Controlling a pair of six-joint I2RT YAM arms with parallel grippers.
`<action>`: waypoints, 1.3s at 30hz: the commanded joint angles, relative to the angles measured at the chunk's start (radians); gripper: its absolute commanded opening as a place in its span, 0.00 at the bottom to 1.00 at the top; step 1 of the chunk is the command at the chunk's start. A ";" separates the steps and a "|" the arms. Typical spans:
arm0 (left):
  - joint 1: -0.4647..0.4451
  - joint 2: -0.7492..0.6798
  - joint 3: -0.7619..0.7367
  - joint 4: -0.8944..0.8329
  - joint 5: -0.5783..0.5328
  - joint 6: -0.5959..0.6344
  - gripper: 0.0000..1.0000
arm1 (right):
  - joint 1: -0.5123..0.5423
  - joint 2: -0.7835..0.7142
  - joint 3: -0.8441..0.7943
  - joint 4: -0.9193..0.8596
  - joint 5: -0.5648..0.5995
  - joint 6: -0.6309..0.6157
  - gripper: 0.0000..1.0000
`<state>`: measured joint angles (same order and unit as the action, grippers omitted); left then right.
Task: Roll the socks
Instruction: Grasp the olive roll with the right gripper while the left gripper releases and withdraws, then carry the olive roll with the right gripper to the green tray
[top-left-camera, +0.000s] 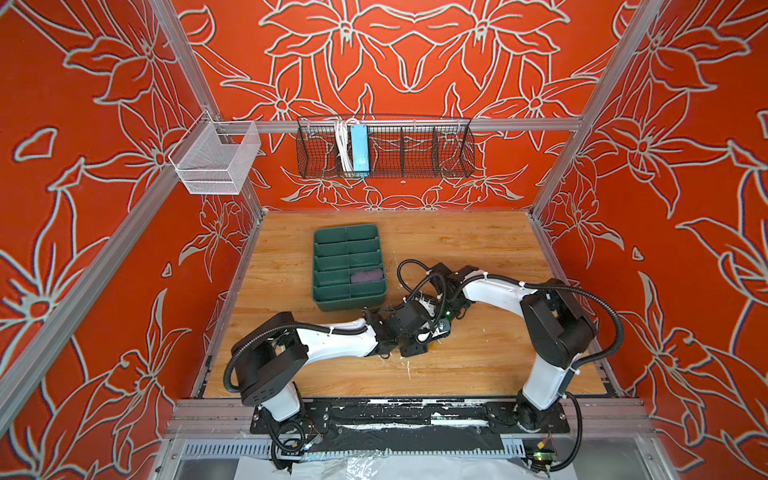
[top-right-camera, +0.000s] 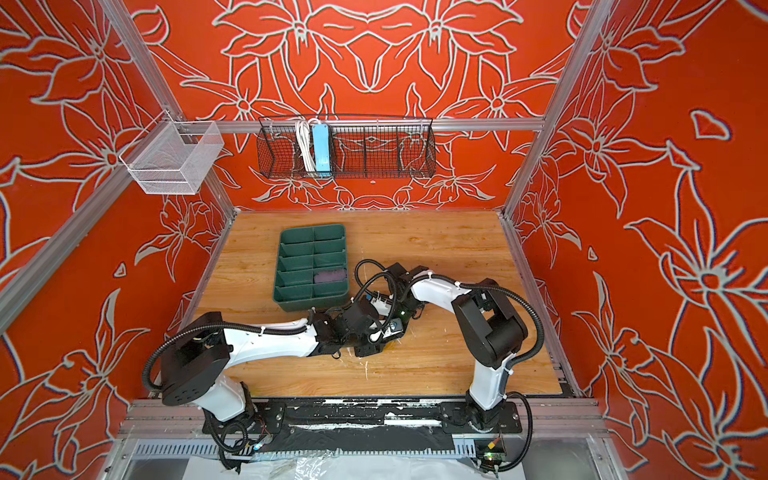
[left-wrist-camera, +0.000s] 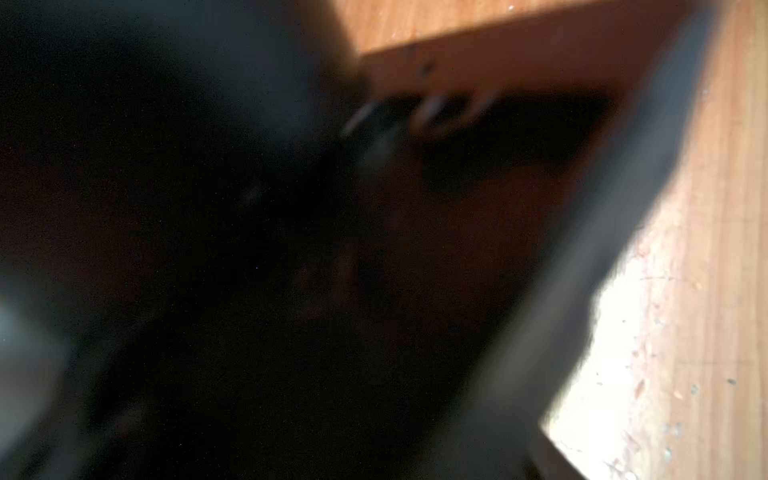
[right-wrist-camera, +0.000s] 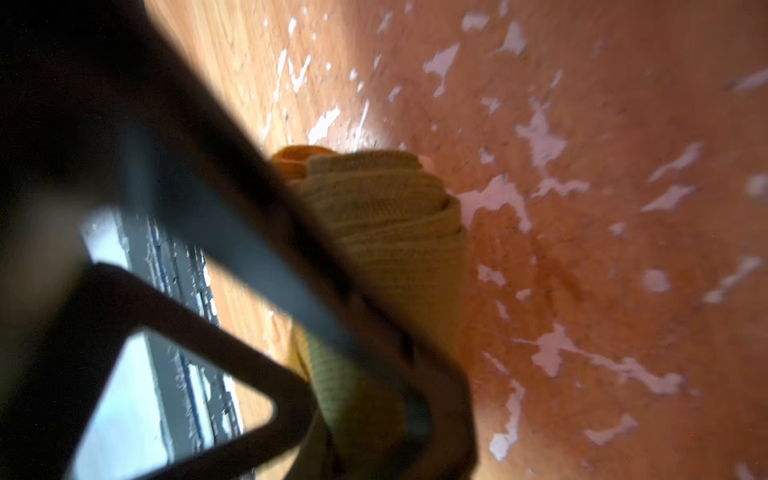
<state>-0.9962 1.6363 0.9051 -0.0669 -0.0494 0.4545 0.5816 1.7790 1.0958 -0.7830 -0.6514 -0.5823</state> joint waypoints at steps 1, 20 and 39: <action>0.007 0.059 0.024 -0.082 -0.007 0.013 0.52 | 0.011 -0.099 -0.029 0.001 -0.097 -0.042 0.00; -0.002 -0.894 -0.057 -0.234 -0.182 0.057 0.86 | 0.008 -0.304 0.036 0.238 0.301 0.111 0.00; 0.958 -1.007 -0.150 -0.300 -0.135 -0.621 0.98 | 0.181 0.276 0.650 0.727 0.085 0.096 0.00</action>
<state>-0.0509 0.6537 0.7837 -0.4080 -0.2184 -0.0299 0.7258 1.9644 1.6516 -0.1177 -0.4923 -0.4744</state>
